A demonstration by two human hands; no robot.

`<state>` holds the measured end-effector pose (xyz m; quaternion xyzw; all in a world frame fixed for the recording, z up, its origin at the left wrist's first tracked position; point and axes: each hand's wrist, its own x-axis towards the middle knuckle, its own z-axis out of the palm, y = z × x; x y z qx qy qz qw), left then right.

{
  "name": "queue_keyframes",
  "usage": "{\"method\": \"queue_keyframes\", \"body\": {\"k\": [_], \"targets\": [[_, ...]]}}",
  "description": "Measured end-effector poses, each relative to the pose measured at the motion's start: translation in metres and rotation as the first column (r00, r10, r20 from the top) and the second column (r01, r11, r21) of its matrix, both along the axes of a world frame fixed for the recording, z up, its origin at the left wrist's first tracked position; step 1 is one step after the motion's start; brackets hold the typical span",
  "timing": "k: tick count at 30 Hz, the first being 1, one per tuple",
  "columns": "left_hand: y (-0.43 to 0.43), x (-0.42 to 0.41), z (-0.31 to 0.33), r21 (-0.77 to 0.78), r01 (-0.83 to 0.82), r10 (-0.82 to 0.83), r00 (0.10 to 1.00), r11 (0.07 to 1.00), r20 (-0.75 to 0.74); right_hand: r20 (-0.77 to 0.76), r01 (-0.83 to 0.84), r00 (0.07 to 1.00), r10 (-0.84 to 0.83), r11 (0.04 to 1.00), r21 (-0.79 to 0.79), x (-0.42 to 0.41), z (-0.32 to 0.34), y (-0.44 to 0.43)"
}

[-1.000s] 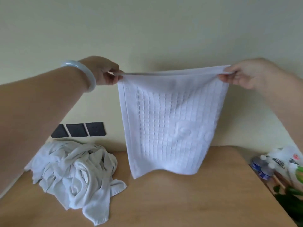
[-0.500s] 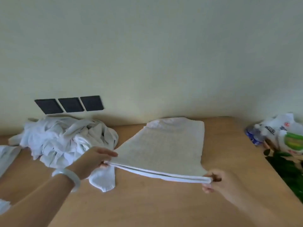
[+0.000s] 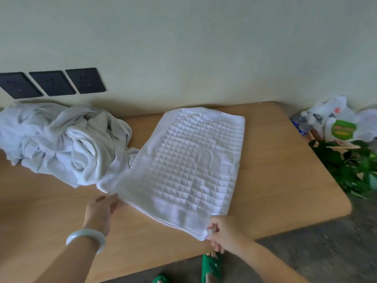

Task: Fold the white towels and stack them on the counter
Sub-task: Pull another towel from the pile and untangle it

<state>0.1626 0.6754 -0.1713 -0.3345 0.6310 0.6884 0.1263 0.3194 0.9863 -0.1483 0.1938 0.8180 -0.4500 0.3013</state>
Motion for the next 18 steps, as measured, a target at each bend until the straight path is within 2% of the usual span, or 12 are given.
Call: {"method": "queue_keyframes", "body": {"k": [3,5,6,7,8,9,10,11,13,15,16,18], "targets": [[0.024,0.043,-0.007,-0.040,0.021,-0.018,0.996,0.999,0.082,0.033,0.044,0.999,-0.039,0.985,-0.165,-0.017,0.001,-0.025],[0.047,0.062,-0.007,-0.063,0.057,-0.049,0.991,0.996,0.125,0.149,-0.007,0.987,0.055,0.953,-0.304,-0.041,0.011,-0.009],[0.059,0.067,-0.006,-0.053,0.077,-0.069,0.987,0.996,0.142,0.173,-0.012,0.983,0.063,0.960,-0.281,-0.055,0.014,0.006],[0.070,0.070,-0.005,-0.060,0.103,-0.092,0.982,0.993,0.163,0.127,0.005,0.992,0.019,0.984,-0.180,-0.073,0.015,0.024],[0.080,0.071,-0.004,-0.084,0.129,-0.112,0.978,0.988,0.178,0.009,0.022,1.000,-0.022,1.000,-0.002,-0.095,0.015,0.046],[0.088,0.071,-0.003,-0.122,0.147,-0.123,0.975,0.982,0.186,-0.133,0.027,0.991,0.001,0.977,0.211,-0.116,0.009,0.072],[0.095,0.071,-0.004,-0.164,0.155,-0.123,0.974,0.974,0.190,-0.234,0.000,0.967,0.099,0.921,0.390,-0.135,0.005,0.096],[0.101,0.072,-0.005,-0.208,0.163,-0.123,0.973,0.964,0.194,-0.272,-0.070,0.933,0.236,0.860,0.506,-0.151,-0.001,0.117],[0.108,0.072,-0.008,-0.321,0.188,-0.127,0.971,0.928,0.201,-0.194,-0.268,0.845,0.499,0.709,0.653,-0.169,-0.016,0.151],[0.113,0.072,-0.010,-0.438,0.234,-0.157,0.966,0.868,0.205,-0.068,-0.369,0.791,0.607,0.564,0.739,-0.163,-0.026,0.169],[0.114,0.070,-0.010,-0.483,0.259,-0.180,0.962,0.836,0.205,-0.068,-0.358,0.776,0.627,0.526,0.772,-0.153,-0.030,0.173],[0.118,0.064,-0.009,-0.552,0.293,-0.238,0.956,0.780,0.171,-0.163,-0.208,0.777,0.608,0.492,0.845,-0.119,-0.040,0.180]]}}
